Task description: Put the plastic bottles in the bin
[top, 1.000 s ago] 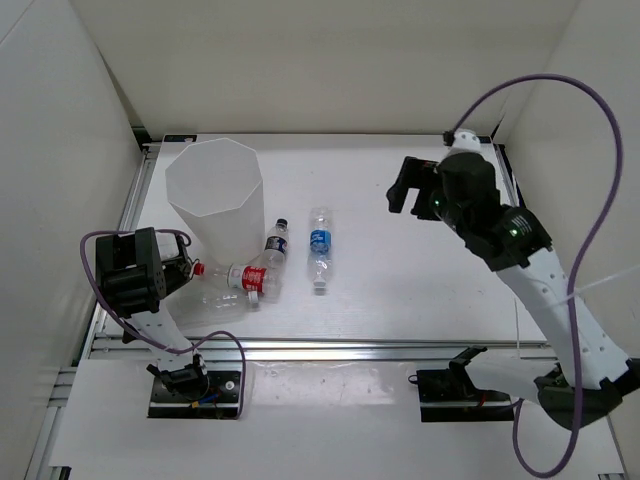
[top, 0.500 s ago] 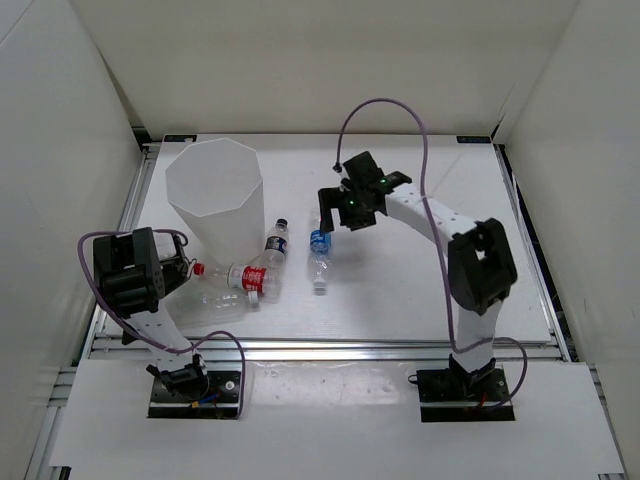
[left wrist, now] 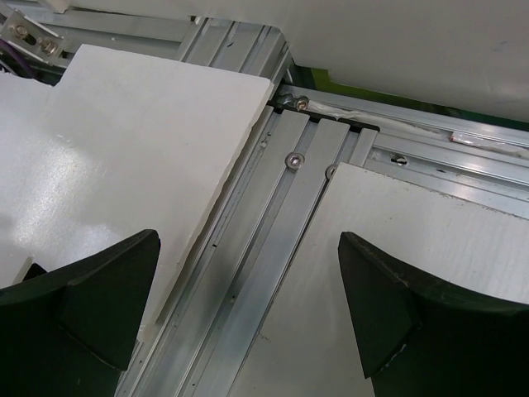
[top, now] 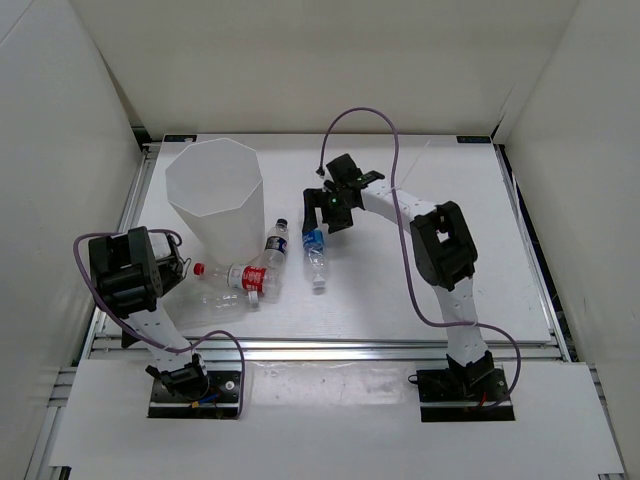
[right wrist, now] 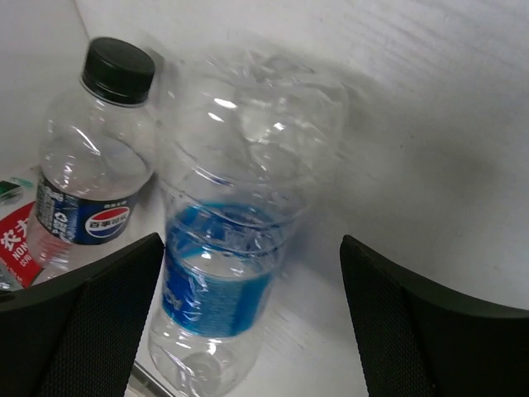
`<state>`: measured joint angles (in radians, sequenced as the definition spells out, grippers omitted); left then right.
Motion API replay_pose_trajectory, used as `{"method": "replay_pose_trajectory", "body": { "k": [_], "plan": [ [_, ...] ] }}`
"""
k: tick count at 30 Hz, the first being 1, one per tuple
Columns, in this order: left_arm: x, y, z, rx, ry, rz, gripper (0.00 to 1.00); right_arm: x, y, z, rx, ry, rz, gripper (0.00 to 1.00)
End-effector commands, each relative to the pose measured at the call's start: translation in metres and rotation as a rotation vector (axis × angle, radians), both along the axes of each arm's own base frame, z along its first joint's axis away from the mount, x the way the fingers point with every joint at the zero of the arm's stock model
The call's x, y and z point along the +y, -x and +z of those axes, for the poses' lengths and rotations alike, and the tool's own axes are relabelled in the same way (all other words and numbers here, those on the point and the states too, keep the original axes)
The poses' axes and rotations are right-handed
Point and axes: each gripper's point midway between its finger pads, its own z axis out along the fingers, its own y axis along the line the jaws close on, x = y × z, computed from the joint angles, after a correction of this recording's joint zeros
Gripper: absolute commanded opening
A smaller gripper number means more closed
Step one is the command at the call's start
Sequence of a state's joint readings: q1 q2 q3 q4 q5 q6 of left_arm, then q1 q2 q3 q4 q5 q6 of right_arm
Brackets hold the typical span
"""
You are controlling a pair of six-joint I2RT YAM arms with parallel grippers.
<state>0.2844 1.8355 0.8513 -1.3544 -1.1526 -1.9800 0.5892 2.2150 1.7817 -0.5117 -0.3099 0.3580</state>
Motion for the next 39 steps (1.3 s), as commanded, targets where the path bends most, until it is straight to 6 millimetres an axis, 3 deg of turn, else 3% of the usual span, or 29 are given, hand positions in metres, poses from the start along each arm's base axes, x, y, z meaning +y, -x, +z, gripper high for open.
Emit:
{"method": "replay_pose_trajectory", "body": {
  "k": [1, 3, 9, 10, 12, 13, 15, 16, 17, 19, 22, 23, 25, 28, 29, 31, 32, 33, 35, 36, 38, 39],
  "plan": [
    [0.001, 0.003, 0.007, -0.038, -0.037, 0.049, 1.0, 0.005, 0.0, 0.005, 0.002, -0.039, 0.004, 0.9],
    [0.001, 0.003, 0.007, -0.038, -0.037, 0.049, 1.0, 0.003, 0.002, 0.002, 0.011, -0.033, 0.004, 0.85],
    [0.001, 0.005, 0.006, -0.039, -0.031, 0.064, 1.0, -0.011, 0.012, -0.004, 0.031, -0.009, 0.007, 0.44],
    [0.002, 0.007, 0.006, -0.039, -0.031, 0.073, 1.0, -0.016, 0.011, 0.01, 0.012, -0.022, -0.003, 0.36],
    [0.002, 0.007, 0.006, -0.039, -0.031, 0.074, 1.0, -0.026, 0.02, 0.018, 0.016, -0.028, -0.008, 0.3],
    [0.002, 0.007, 0.006, -0.039, -0.031, 0.074, 1.0, -0.027, 0.022, 0.045, -0.031, -0.057, -0.007, 0.28],
    [0.002, 0.007, 0.006, -0.039, -0.031, 0.074, 1.0, -0.03, 0.023, 0.074, -0.093, -0.081, -0.003, 0.25],
    [0.002, 0.007, 0.006, -0.039, -0.031, 0.074, 1.0, -0.031, 0.025, 0.104, -0.149, -0.116, -0.002, 0.24],
    [0.002, 0.007, 0.006, -0.039, -0.031, 0.074, 1.0, -0.032, 0.027, 0.118, -0.176, -0.132, -0.002, 0.21],
    [0.0, 0.008, 0.005, -0.034, -0.02, 0.077, 1.0, -0.032, 0.025, 0.17, -0.27, -0.183, -0.007, 0.21],
    [0.0, 0.008, 0.005, -0.034, -0.02, 0.077, 1.0, -0.034, 0.027, 0.222, -0.355, -0.236, -0.007, 0.15],
    [0.0, 0.008, 0.005, -0.034, -0.02, 0.077, 1.0, -0.032, 0.026, 0.25, -0.402, -0.275, -0.014, 0.15],
    [0.0, 0.008, 0.005, -0.034, -0.02, 0.077, 1.0, -0.029, 0.03, 0.287, -0.464, -0.327, -0.012, 0.15],
    [0.0, 0.008, 0.005, -0.034, -0.02, 0.077, 1.0, -0.006, 0.037, 0.359, -0.619, -0.449, 0.037, 0.15],
    [0.0, 0.008, 0.005, -0.034, -0.02, 0.077, 1.0, 0.007, 0.044, 0.376, -0.651, -0.486, 0.067, 0.15],
    [0.0, 0.008, 0.005, -0.034, -0.02, 0.077, 1.0, 0.031, 0.038, 0.393, -0.72, -0.528, 0.109, 0.15],
    [0.0, 0.008, 0.005, -0.034, -0.02, 0.077, 1.0, 0.042, 0.048, 0.431, -0.806, -0.59, 0.132, 0.15],
    [0.001, 0.008, 0.005, -0.041, -0.025, 0.08, 1.0, 0.061, 0.036, 0.42, -0.814, -0.586, 0.153, 0.15],
    [0.001, 0.008, 0.005, -0.041, -0.025, 0.08, 1.0, 0.082, 0.04, 0.442, -0.893, -0.653, 0.177, 0.18],
    [0.001, 0.008, 0.005, -0.041, -0.025, 0.08, 1.0, 0.094, 0.034, 0.435, -0.909, -0.655, 0.18, 0.18],
    [0.001, 0.008, 0.005, -0.041, -0.025, 0.08, 1.0, 0.113, 0.035, 0.44, -0.973, -0.702, 0.185, 0.21],
    [0.001, 0.008, 0.005, -0.041, -0.025, 0.08, 1.0, 0.125, 0.031, 0.426, -0.972, -0.697, 0.2, 0.22]
  ]
}}
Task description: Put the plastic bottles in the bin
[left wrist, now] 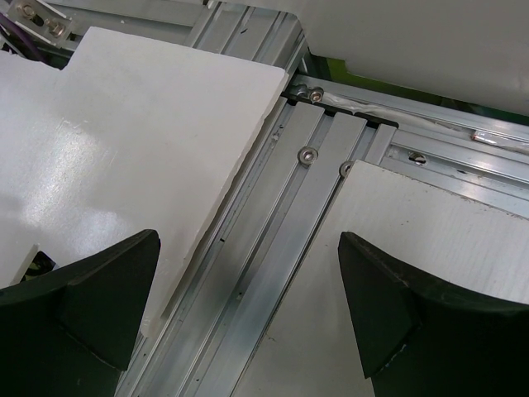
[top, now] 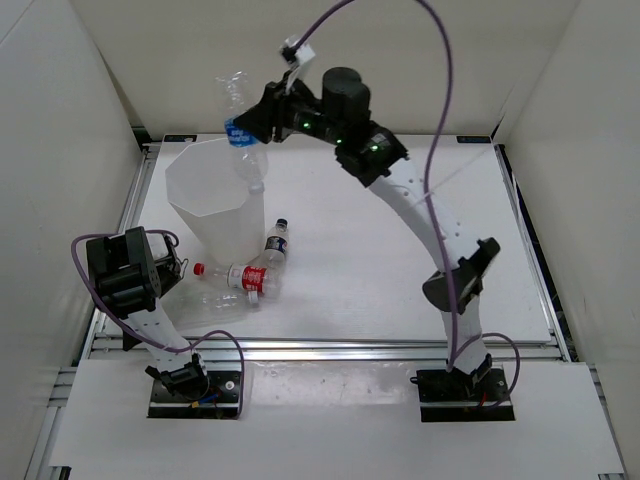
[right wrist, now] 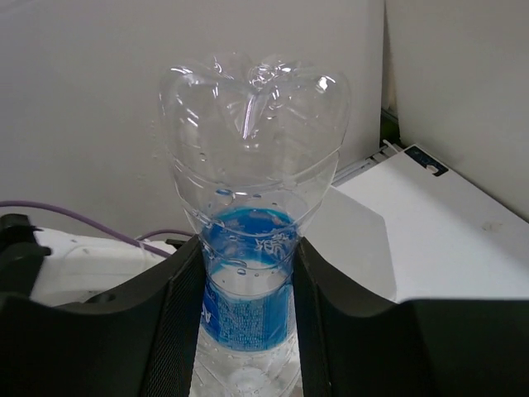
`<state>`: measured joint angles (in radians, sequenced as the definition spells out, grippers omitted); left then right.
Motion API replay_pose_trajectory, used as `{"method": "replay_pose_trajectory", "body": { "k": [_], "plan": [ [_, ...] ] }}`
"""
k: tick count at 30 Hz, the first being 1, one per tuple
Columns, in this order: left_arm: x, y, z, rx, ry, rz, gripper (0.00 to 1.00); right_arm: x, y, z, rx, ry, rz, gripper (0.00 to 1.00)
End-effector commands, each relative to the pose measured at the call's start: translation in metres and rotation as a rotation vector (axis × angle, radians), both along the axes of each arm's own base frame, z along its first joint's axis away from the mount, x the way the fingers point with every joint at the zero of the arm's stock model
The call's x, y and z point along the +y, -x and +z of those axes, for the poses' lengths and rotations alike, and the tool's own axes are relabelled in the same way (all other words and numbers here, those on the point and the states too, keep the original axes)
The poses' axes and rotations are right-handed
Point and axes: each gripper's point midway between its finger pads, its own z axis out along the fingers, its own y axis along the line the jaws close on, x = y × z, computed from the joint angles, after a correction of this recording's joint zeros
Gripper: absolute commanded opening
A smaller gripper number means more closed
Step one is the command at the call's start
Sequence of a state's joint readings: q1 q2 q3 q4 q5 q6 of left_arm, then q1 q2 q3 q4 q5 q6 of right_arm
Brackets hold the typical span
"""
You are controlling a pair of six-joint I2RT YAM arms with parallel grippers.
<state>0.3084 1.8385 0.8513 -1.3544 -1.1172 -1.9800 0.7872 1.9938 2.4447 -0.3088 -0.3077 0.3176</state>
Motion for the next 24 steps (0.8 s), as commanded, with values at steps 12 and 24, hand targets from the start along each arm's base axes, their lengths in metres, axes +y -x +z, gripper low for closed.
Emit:
{"method": "replay_pose_trajectory", "body": {
  "k": [12, 24],
  "plan": [
    [0.002, 0.001, 0.009, -0.034, -0.052, 0.033, 1.0, 0.077, -0.011, -0.017, -0.188, -0.082, 0.008, 0.81],
    [0.003, 0.001, 0.011, -0.024, -0.052, 0.023, 1.0, -0.059, 0.046, -0.118, 0.091, 0.132, -0.239, 1.0]
  ]
}}
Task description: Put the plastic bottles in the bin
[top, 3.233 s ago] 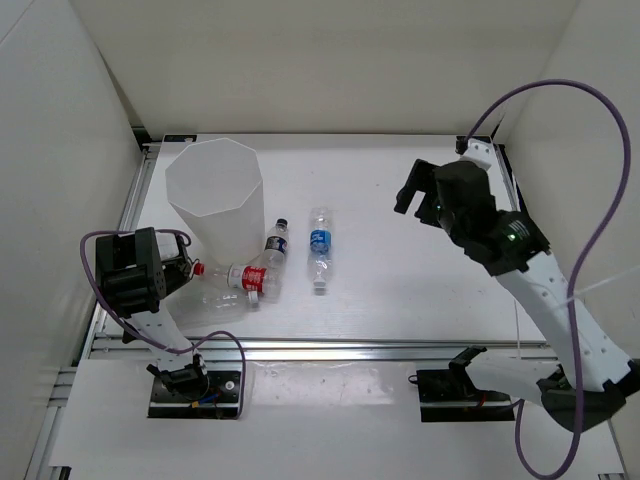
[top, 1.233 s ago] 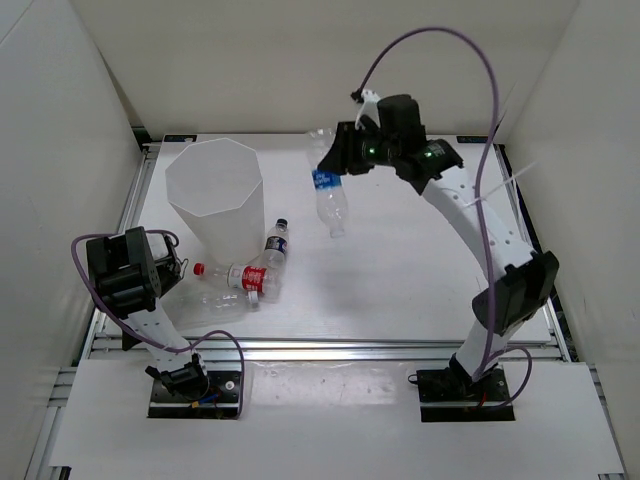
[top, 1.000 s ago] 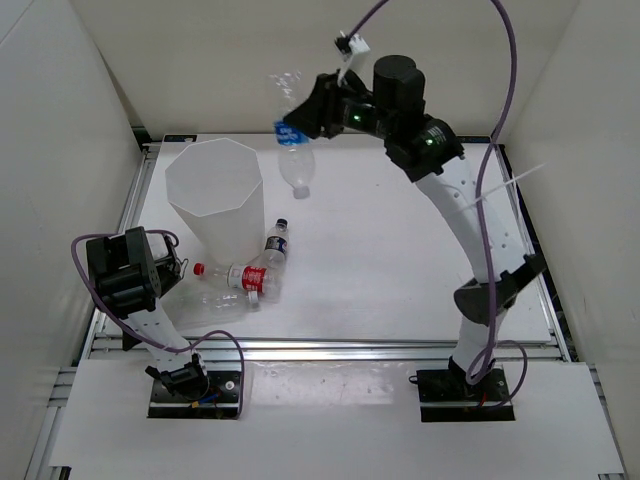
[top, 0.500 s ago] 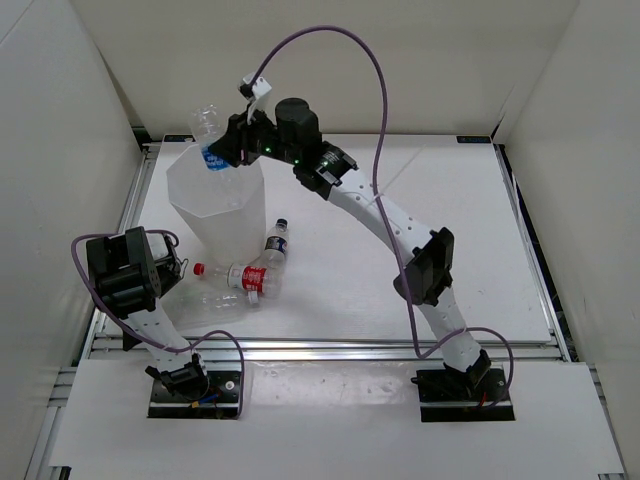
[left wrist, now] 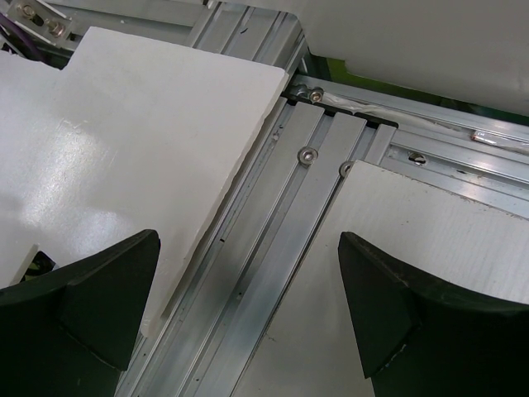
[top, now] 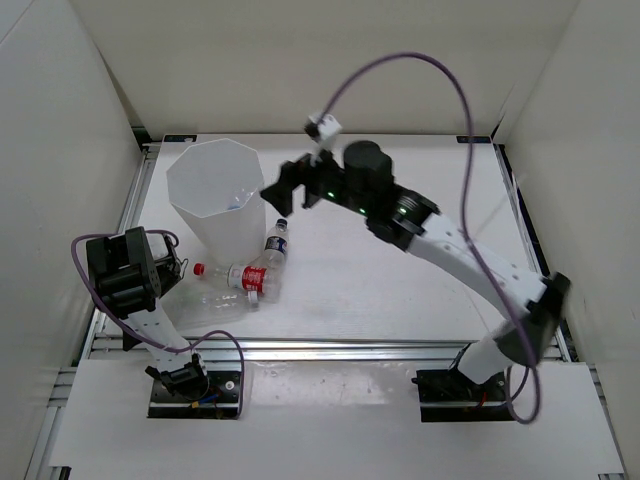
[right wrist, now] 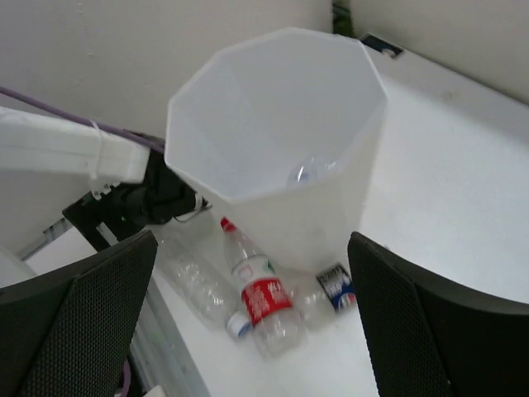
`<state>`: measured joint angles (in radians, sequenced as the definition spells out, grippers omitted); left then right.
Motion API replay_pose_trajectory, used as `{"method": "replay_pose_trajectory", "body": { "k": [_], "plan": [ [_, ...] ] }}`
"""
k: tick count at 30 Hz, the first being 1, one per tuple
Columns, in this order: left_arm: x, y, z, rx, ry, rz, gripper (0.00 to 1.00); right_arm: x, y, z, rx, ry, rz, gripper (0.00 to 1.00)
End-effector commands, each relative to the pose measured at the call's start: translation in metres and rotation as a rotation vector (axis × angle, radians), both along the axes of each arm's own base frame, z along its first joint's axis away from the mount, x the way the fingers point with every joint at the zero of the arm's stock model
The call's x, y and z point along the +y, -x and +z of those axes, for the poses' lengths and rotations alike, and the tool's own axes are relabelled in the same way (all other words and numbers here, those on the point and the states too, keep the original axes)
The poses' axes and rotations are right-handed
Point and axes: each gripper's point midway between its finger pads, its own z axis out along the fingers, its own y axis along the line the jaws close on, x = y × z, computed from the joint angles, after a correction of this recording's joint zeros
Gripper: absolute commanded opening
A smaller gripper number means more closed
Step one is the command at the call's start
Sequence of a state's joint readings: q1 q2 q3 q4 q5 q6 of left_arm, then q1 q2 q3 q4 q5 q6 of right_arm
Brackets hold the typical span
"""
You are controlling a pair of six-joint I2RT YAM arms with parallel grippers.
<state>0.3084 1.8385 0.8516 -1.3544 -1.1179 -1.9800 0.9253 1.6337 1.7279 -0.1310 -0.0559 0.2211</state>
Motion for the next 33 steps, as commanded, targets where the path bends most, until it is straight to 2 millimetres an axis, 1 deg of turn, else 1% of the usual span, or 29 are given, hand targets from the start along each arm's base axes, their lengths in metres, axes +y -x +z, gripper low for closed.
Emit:
{"method": "replay_pose_trajectory", "body": {
  "k": [1, 3, 5, 6, 8, 9, 10, 11, 12, 13, 14, 15, 16, 17, 18, 19, 20, 21, 22, 23, 24, 25, 26, 27, 28, 29, 31, 32, 33],
  "plan": [
    [0.003, 0.001, 0.01, -0.024, -0.051, 0.024, 1.0, -0.057, 0.002, -0.002, 0.043, -0.127, -0.142, 1.0],
    [0.005, -0.003, 0.014, -0.037, -0.05, 0.019, 1.0, -0.077, -0.002, -0.026, 0.097, -0.121, -0.185, 1.0],
    [0.009, -0.013, 0.026, 0.008, -0.017, -0.038, 1.0, -0.09, -0.007, -0.057, 0.185, -0.082, -0.201, 1.0],
    [0.013, -0.026, 0.034, -0.006, -0.007, -0.056, 1.0, -0.088, -0.004, -0.067, 0.221, -0.063, -0.162, 1.0],
    [0.019, -0.033, 0.05, 0.039, 0.028, -0.103, 1.0, -0.094, -0.009, -0.097, 0.32, -0.005, -0.163, 1.0],
    [0.023, -0.033, 0.057, 0.019, 0.025, -0.091, 1.0, -0.091, -0.013, -0.114, 0.377, 0.015, -0.156, 1.0],
    [0.023, -0.03, 0.06, -0.012, 0.031, -0.068, 1.0, -0.089, -0.016, -0.124, 0.413, 0.021, -0.146, 1.0],
    [0.023, -0.026, 0.069, -0.068, 0.024, -0.051, 1.0, -0.089, -0.017, -0.132, 0.459, 0.019, -0.11, 1.0],
    [0.023, -0.019, 0.07, -0.108, 0.039, -0.006, 1.0, -0.086, -0.022, -0.154, 0.519, 0.041, -0.108, 1.0],
    [0.023, -0.016, 0.074, -0.131, 0.045, 0.008, 1.0, -0.083, -0.025, -0.163, 0.571, 0.028, -0.101, 1.0],
    [0.024, -0.013, 0.082, -0.155, 0.037, 0.007, 1.0, -0.084, -0.034, -0.172, 0.604, 0.016, -0.104, 1.0],
    [0.02, -0.01, 0.081, -0.162, 0.053, 0.008, 1.0, -0.08, -0.04, -0.196, 0.667, 0.03, -0.1, 1.0],
    [0.019, -0.01, 0.084, -0.173, 0.06, 0.006, 1.0, -0.074, -0.039, -0.2, 0.709, 0.015, -0.046, 1.0],
    [0.016, -0.009, 0.085, -0.189, 0.07, 0.006, 1.0, -0.07, -0.044, -0.203, 0.754, -0.01, -0.037, 1.0],
    [0.016, -0.008, 0.092, -0.219, 0.059, -0.001, 1.0, -0.066, -0.055, -0.221, 0.791, -0.018, -0.03, 1.0],
    [0.011, -0.006, 0.09, -0.237, 0.078, 0.006, 1.0, -0.06, -0.056, -0.226, 0.817, -0.028, -0.009, 1.0],
    [0.007, -0.004, 0.089, -0.238, 0.091, -0.006, 1.0, -0.055, -0.06, -0.226, 0.84, -0.052, 0.025, 1.0],
    [0.001, -0.003, 0.09, -0.26, 0.094, -0.025, 1.0, -0.045, -0.066, -0.243, 0.896, -0.071, 0.041, 1.0],
    [-0.003, -0.006, 0.092, -0.283, 0.099, -0.039, 1.0, -0.04, -0.069, -0.249, 0.93, -0.074, 0.053, 1.0],
    [-0.006, -0.005, 0.091, -0.285, 0.1, -0.056, 1.0, -0.033, -0.074, -0.27, 0.978, -0.069, 0.057, 1.0],
    [-0.009, -0.005, 0.095, -0.31, 0.092, -0.075, 1.0, -0.025, -0.083, -0.262, 0.968, -0.092, 0.079, 1.0],
    [-0.012, -0.009, 0.097, -0.321, 0.091, -0.101, 1.0, -0.015, -0.081, -0.263, 0.997, -0.1, 0.096, 1.0],
    [-0.013, -0.005, 0.096, -0.322, 0.091, -0.101, 1.0, -0.011, -0.086, -0.282, 1.033, -0.09, 0.084, 1.0],
    [-0.014, -0.007, 0.097, -0.318, 0.085, -0.115, 1.0, -0.003, -0.083, -0.286, 1.049, -0.083, 0.092, 1.0],
    [-0.014, -0.008, 0.1, -0.317, 0.079, -0.135, 1.0, 0.009, -0.085, -0.28, 1.04, -0.091, 0.11, 1.0],
    [-0.012, -0.007, 0.103, -0.301, 0.064, -0.146, 1.0, 0.012, -0.087, -0.298, 1.095, -0.085, 0.09, 1.0],
    [-0.01, -0.009, 0.107, -0.283, 0.065, -0.163, 1.0, 0.028, -0.08, -0.305, 1.126, -0.077, 0.115, 1.0],
    [-0.008, -0.01, 0.111, -0.281, 0.053, -0.171, 1.0, 0.031, -0.083, -0.315, 1.147, -0.077, 0.107, 1.0],
    [-0.007, -0.012, 0.114, -0.285, 0.052, -0.176, 1.0, 0.037, -0.08, -0.317, 1.162, -0.082, 0.112, 1.0]
  ]
}}
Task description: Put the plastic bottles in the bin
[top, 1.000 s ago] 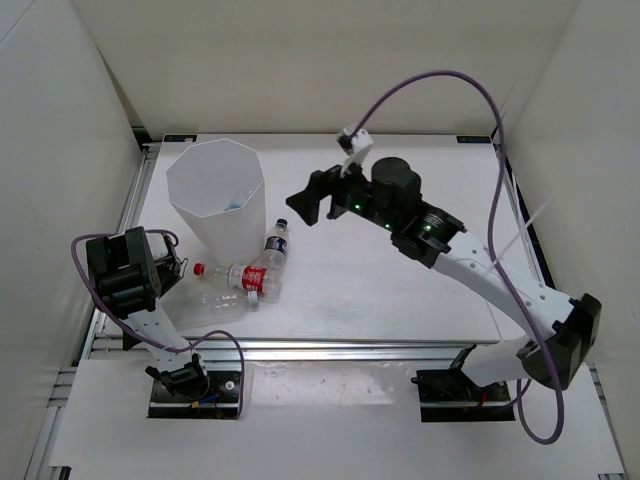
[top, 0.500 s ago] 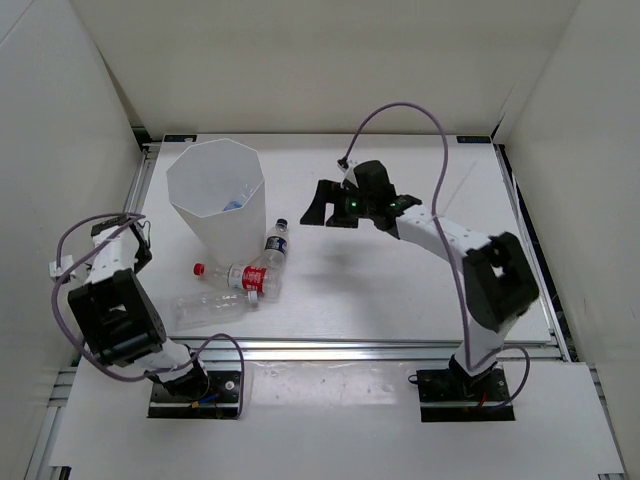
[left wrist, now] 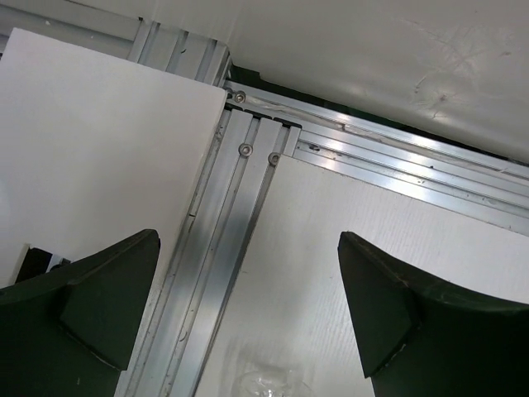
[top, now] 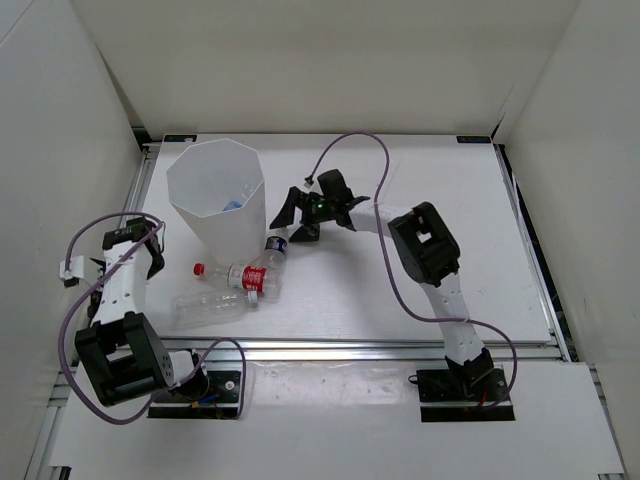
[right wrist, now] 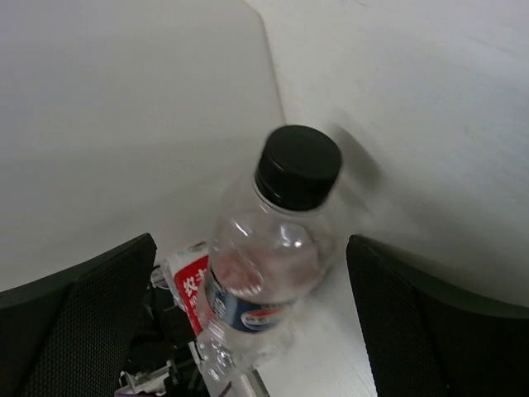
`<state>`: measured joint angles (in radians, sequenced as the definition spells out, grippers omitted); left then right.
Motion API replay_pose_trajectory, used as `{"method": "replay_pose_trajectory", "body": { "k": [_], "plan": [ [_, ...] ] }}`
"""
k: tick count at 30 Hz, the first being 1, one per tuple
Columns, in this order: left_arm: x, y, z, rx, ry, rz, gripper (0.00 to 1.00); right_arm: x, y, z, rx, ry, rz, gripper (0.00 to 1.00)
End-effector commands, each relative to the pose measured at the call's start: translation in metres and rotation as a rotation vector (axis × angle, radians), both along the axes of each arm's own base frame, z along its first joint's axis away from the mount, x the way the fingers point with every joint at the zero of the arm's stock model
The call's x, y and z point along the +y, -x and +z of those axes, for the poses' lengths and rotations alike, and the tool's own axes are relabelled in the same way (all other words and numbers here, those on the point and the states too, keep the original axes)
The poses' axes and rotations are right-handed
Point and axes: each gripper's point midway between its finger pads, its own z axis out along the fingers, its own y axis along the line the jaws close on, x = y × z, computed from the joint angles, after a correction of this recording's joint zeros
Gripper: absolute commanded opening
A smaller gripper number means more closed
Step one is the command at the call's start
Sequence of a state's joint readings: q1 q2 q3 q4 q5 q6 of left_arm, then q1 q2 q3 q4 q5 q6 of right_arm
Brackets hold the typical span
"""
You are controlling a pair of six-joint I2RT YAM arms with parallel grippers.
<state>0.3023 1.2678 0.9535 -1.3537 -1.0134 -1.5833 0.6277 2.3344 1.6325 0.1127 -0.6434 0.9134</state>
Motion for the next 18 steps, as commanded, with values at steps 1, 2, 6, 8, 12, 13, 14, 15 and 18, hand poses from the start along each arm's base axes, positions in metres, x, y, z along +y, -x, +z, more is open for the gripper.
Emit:
{"method": "replay_pose_trajectory", "body": {
  "k": [1, 2, 6, 8, 12, 13, 14, 15, 18],
  "plan": [
    [0.001, 0.011, 0.017, 0.081, -0.019, -0.036, 1.0, 0.029, 0.01, 0.013, 0.038, -0.077, 0.04, 1.0],
    [0.001, 0.011, 0.017, 0.081, -0.019, -0.036, 1.0, 0.031, 0.008, 0.013, 0.039, -0.083, 0.036, 0.98],
    [0.0, 0.015, 0.01, 0.113, -0.008, -0.036, 1.0, 0.027, 0.017, -0.014, 0.101, -0.034, 0.007, 0.76],
    [0.0, 0.017, 0.003, 0.152, 0.005, -0.037, 1.0, 0.02, 0.023, -0.021, 0.108, -0.012, 0.001, 0.58],
    [-0.005, 0.022, -0.009, 0.165, 0.035, -0.024, 1.0, -0.022, 0.031, -0.027, 0.107, 0.017, -0.069, 0.42],
    [-0.008, 0.024, -0.013, 0.165, 0.05, -0.018, 1.0, -0.027, 0.036, -0.005, 0.07, -0.005, -0.076, 0.4],
    [-0.009, 0.023, -0.013, 0.165, 0.05, -0.027, 1.0, -0.039, 0.036, 0.0, 0.048, -0.002, -0.096, 0.37],
    [-0.011, 0.023, -0.015, 0.162, 0.06, -0.026, 1.0, -0.056, 0.05, -0.01, 0.057, 0.028, -0.112, 0.37],
    [-0.011, 0.02, -0.012, 0.164, 0.072, -0.038, 1.0, -0.083, 0.045, 0.046, -0.127, 0.015, -0.173, 0.34]
  ]
}}
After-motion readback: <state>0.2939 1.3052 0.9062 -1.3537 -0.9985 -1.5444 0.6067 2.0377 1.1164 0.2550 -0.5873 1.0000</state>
